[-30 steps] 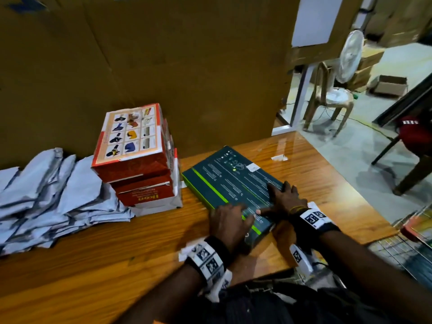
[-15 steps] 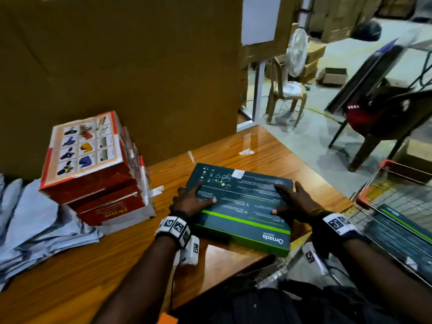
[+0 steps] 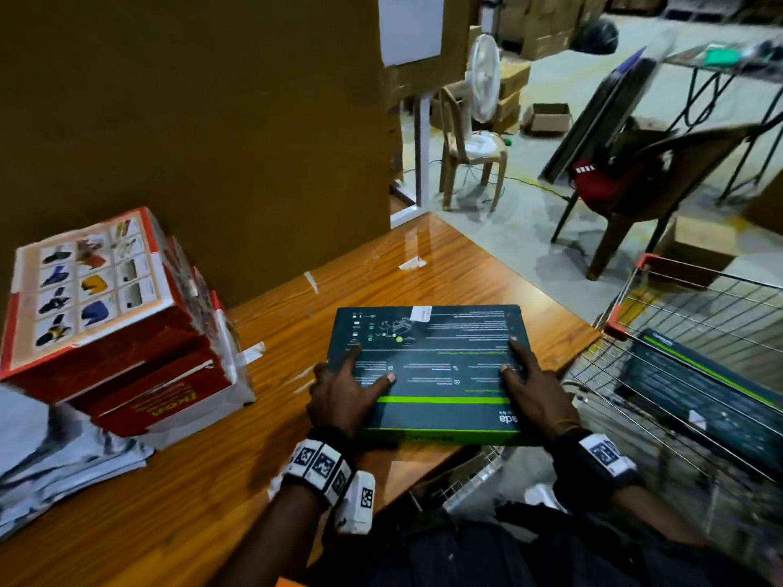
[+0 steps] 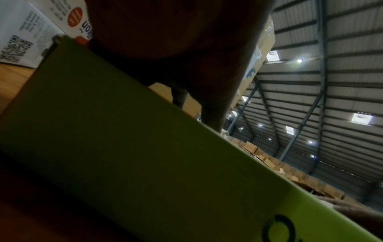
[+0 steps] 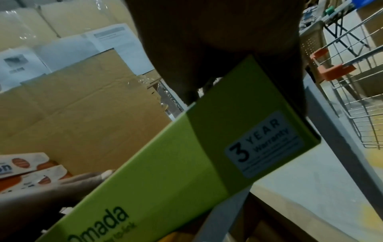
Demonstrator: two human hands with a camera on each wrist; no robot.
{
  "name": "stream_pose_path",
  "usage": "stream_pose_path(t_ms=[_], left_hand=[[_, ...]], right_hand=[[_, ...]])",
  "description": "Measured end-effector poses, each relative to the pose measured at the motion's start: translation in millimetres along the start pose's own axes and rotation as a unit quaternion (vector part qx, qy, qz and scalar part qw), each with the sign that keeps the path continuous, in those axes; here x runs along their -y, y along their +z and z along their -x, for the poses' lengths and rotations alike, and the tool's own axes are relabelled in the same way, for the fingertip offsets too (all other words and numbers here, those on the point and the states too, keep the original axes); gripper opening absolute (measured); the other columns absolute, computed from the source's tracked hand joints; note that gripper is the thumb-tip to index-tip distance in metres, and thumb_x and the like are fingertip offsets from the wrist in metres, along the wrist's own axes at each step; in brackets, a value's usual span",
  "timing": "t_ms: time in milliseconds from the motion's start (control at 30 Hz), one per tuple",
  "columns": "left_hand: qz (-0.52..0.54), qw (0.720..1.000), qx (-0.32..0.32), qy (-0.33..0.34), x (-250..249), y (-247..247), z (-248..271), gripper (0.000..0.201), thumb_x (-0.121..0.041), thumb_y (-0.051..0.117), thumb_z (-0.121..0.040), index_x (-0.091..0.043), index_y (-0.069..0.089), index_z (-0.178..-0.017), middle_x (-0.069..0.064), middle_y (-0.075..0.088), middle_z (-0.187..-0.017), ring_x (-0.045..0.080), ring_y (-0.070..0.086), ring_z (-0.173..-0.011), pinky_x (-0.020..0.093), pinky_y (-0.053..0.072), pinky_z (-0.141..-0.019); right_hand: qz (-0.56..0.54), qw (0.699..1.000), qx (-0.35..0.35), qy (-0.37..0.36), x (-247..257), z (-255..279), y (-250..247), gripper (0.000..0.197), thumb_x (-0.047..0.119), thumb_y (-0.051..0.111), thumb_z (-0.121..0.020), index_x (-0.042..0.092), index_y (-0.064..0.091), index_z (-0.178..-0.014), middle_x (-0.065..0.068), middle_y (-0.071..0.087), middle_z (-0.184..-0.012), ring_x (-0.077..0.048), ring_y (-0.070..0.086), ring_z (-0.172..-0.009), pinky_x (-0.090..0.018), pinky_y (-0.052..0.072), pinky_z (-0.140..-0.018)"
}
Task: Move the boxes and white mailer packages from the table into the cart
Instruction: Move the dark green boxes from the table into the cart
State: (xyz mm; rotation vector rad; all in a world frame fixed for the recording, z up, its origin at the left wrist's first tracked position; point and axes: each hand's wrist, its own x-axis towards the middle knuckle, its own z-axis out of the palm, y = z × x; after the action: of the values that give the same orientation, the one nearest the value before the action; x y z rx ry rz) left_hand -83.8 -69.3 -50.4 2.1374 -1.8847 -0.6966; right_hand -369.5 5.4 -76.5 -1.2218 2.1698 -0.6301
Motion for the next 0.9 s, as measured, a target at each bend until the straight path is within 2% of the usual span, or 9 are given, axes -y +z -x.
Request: stream_pose_path(t_ms=[67,133,233,267,433,600,700,833,900], left_hand=[[0.009,1.0,0.009,0.0,-1,-1,-1,0.086,-0.081,0.06,-0.067,-0.053,0.03,-0.144,0.016,0.041,-0.13,0.041,0.052,-0.116,0.044,0.045,-0.099],[0.014,1.0,0.017,-0.006,-2,1,0,0.087,-0.079,0.061,-0.068,-0.052,0.029,-0.144,0.017,0.039,-0.132,0.042,0.05,-0.118,0.045,0.044,-0.1],[0.02,1.0,0.015,-0.012,-7,10,8,0.087,-0.078,0.063,-0.068,-0.054,0.028,-0.143,0.017,0.038,-0.134,0.042,0.049,-0.118,0.045,0.043,-0.1],[0.021,1.0,0.015,-0.013,-10,13,12,0.086,-0.076,0.064,-0.068,-0.054,0.028,-0.143,0.017,0.038,-0.134,0.042,0.048,-0.118,0.045,0.042,-0.099],[0.01,1.0,0.007,-0.001,-31,32,28,0.086,-0.076,0.065,-0.067,-0.053,0.03,-0.142,0.018,0.038,-0.138,0.043,0.048,-0.118,0.047,0.042,-0.097],[0.031,0.999,0.025,0.02,-77,59,54,0.083,-0.07,0.07,-0.068,-0.051,0.034,-0.14,0.017,0.036,-0.137,0.044,0.048,-0.117,0.046,0.041,-0.099],[0.043,0.997,0.045,0.043,-107,79,66,0.083,-0.07,0.072,-0.065,-0.052,0.037,-0.138,0.015,0.039,-0.134,0.041,0.05,-0.117,0.044,0.043,-0.099],[0.046,0.994,0.069,0.066,-162,111,86,0.081,-0.069,0.072,-0.065,-0.053,0.038,-0.137,0.011,0.041,-0.127,0.041,0.052,-0.114,0.043,0.043,-0.099],[0.043,0.992,0.083,0.081,-194,128,97,0.081,-0.068,0.072,-0.065,-0.051,0.038,-0.136,0.011,0.041,-0.126,0.041,0.051,-0.115,0.043,0.043,-0.099]], right_hand=[[-0.018,1.0,0.008,0.014,5,4,-4,0.058,0.059,0.046,-0.093,0.054,0.019,-0.144,-0.026,0.054,-0.128,-0.039,0.06,-0.11,-0.041,0.045,-0.099],[-0.04,0.999,0.006,0.016,7,7,-9,0.064,0.055,0.054,-0.092,0.046,0.024,-0.147,-0.022,0.055,-0.133,-0.038,0.059,-0.113,-0.034,0.044,-0.094],[-0.07,0.997,-0.002,0.011,1,6,-15,0.069,0.048,0.062,-0.089,0.04,0.026,-0.148,-0.014,0.058,-0.133,-0.034,0.062,-0.11,-0.03,0.046,-0.083],[-0.076,0.997,-0.004,0.015,-4,5,-16,0.072,0.047,0.064,-0.088,0.039,0.025,-0.148,-0.013,0.059,-0.133,-0.033,0.062,-0.11,-0.03,0.047,-0.082],[-0.122,0.992,0.001,0.029,-42,7,-36,0.086,0.051,0.069,-0.082,0.043,0.017,-0.149,-0.005,0.06,-0.133,-0.028,0.063,-0.109,-0.037,0.05,-0.091],[-0.166,0.986,-0.012,0.03,-90,12,-74,0.083,0.045,0.07,-0.083,0.042,0.019,-0.149,0.003,0.057,-0.134,-0.02,0.063,-0.105,-0.034,0.05,-0.09],[-0.192,0.98,-0.045,0.036,-125,18,-97,0.081,0.045,0.071,-0.081,0.046,0.022,-0.146,0.001,0.06,-0.132,-0.022,0.064,-0.108,-0.039,0.051,-0.093],[-0.207,0.972,-0.091,0.065,-176,30,-139,0.086,0.045,0.075,-0.078,0.048,0.023,-0.147,-0.001,0.061,-0.13,-0.022,0.062,-0.111,-0.035,0.049,-0.094],[-0.206,0.969,-0.113,0.074,-203,34,-163,0.088,0.043,0.076,-0.078,0.043,0.024,-0.15,0.0,0.058,-0.134,-0.021,0.06,-0.115,-0.031,0.047,-0.092]])
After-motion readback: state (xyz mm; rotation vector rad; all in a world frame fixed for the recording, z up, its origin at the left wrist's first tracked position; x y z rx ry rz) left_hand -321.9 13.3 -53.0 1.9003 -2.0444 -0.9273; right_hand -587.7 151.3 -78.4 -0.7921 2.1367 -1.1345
